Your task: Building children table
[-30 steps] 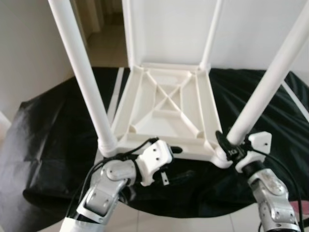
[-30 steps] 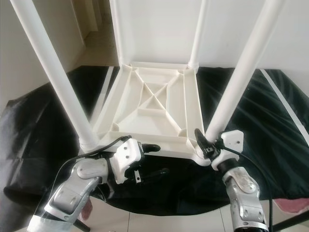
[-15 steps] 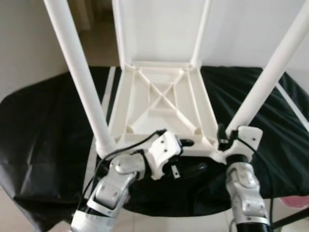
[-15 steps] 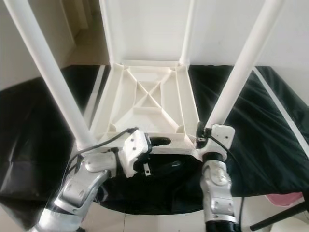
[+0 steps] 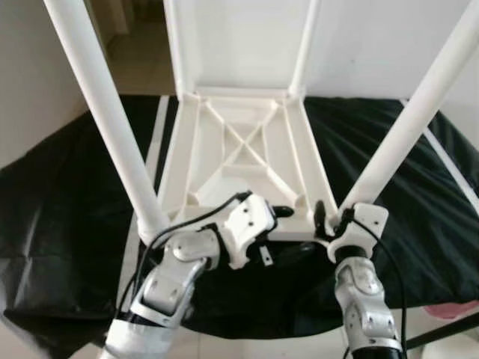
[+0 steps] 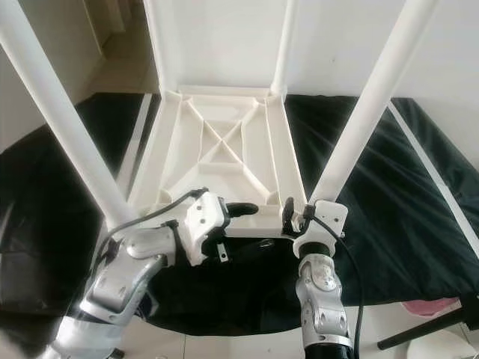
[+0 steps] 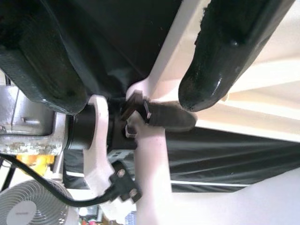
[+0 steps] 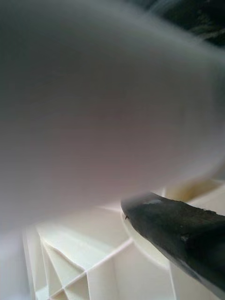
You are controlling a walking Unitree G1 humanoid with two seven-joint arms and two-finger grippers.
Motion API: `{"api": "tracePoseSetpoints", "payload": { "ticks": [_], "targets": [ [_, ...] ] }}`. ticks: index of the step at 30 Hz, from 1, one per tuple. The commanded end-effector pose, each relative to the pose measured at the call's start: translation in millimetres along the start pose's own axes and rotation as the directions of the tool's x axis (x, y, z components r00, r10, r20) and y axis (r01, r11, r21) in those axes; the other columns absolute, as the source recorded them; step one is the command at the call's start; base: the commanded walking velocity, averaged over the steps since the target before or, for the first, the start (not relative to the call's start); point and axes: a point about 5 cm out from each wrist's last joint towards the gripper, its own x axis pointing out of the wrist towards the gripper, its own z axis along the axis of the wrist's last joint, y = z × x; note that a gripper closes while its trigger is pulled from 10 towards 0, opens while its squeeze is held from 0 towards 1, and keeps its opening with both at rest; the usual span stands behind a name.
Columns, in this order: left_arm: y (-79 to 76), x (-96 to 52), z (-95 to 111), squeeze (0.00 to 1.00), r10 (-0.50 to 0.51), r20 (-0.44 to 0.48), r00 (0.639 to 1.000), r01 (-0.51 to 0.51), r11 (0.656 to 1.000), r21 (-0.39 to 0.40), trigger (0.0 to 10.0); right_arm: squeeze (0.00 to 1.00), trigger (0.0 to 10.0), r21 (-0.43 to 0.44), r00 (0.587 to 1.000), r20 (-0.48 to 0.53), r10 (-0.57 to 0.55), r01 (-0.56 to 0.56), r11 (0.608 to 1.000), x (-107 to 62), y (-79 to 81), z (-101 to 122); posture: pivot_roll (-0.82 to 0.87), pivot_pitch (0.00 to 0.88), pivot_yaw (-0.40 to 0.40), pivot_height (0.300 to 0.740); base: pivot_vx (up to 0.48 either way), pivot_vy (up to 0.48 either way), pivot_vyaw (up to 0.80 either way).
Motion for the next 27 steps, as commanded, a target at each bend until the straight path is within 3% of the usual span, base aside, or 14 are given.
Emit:
{"api": "tracePoseSetpoints", "payload": {
  "ticks": [1, 4, 5, 8, 9, 16, 20, 22, 25, 27],
  "targets": [
    [4.0, -1.8, 0, 0.0, 0.099, 0.003, 0.995, -0.099, 0.995, -0.014, 10.0, 1.0, 10.0, 0.002, 0.999, 0.021, -0.03, 0.03, 1.0, -1.2, -7.0, 3, -0.01, 0.064, -0.012, 0.74, 0.0, 0.0, 0.0],
    [2.6, -4.4, -2, 0.0, 0.098, 0.006, 0.995, -0.098, 0.995, -0.038, 10.0, 1.0, 10.0, 0.009, 0.998, 0.031, -0.046, 0.046, 0.999, -1.7, -10.2, 5, -0.01, 0.064, -0.01, 0.74, 0.0, 0.0, 0.0],
    [-0.8, -8.4, -2, 0.0, 0.082, 0.017, 0.997, -0.081, 0.995, -0.05, 10.0, 0.0, 10.0, 0.002, 0.998, 0.047, -0.039, 0.039, 0.999, -2.7, -12.0, 8, -0.01, 0.063, -0.011, 0.74, 0.0, 0.0, 0.0],
    [-6.8, -17.9, 0, 0.0, 0.054, 0.033, 0.998, -0.052, 0.997, -0.052, 10.0, 0.0, 10.0, 0.001, 0.997, 0.078, 0.007, -0.007, 1.0, -5.2, -12.0, 11, -0.01, 0.053, -0.011, 0.74, 0.0, 0.0, 0.0],
    [-6.4, -28.2, 2, 0.0, 0.073, 0.054, 0.996, -0.07, 0.996, -0.05, 10.0, 0.0, 10.0, -0.036, 0.99, 0.114, 0.083, -0.08, 0.996, -9.3, -7.0, 15, 0.0, 0.045, -0.012, 0.74, 0.0, 0.0, 0.0],
    [-6.9, -43.0, 1, 0.0, 0.09, 0.052, 0.995, -0.088, 0.995, -0.045, 10.0, 0.0, 10.0, -0.051, 0.982, 0.12, 0.143, -0.137, 0.989, -18.4, -3.4, 16, 0.0, 0.042, -0.012, 0.74, 0.0, 0.0, 0.0],
    [-6.2, -60.2, -1, 0.0, 0.122, 0.04, 0.992, -0.12, 0.991, -0.055, 10.0, 0.0, 10.0, -0.085, 0.971, 0.127, 0.2, -0.19, 0.978, -30.4, -2.5, 18, 0.0, 0.04, -0.01, 0.74, 0.0, 0.0, 0.0],
    [-6.3, -72.5, -4, 0.0, 0.107, 0.034, 0.994, -0.102, 0.989, -0.104, 10.0, 0.0, 10.0, -0.148, 0.958, 0.134, 0.252, -0.232, 0.962, -36.6, -2.9, 19, 0.0, 0.04, -0.012, 0.74, 0.0, 0.0, 0.0],
    [-6.1, -78.8, -5, 0.0, 0.097, 0.029, 0.995, -0.093, 0.988, -0.121, 10.0, 0.0, 10.0, -0.171, 0.953, 0.133, 0.271, -0.247, 0.954, -39.2, -3.6, 19, 0.0, 0.041, -0.015, 0.74, 0.0, 0.0, 0.0],
    [-3.1, -93.6, -10, 0.0, 0.101, -0.006, 0.995, -0.1, 0.986, -0.132, 10.0, 0.0, 10.0, -0.188, 0.949, 0.126, 0.289, -0.263, 0.946, -42.9, -5.8, 18, 0.0, 0.04, -0.016, 0.74, 0.0, 0.0, 0.0]
  ]
}}
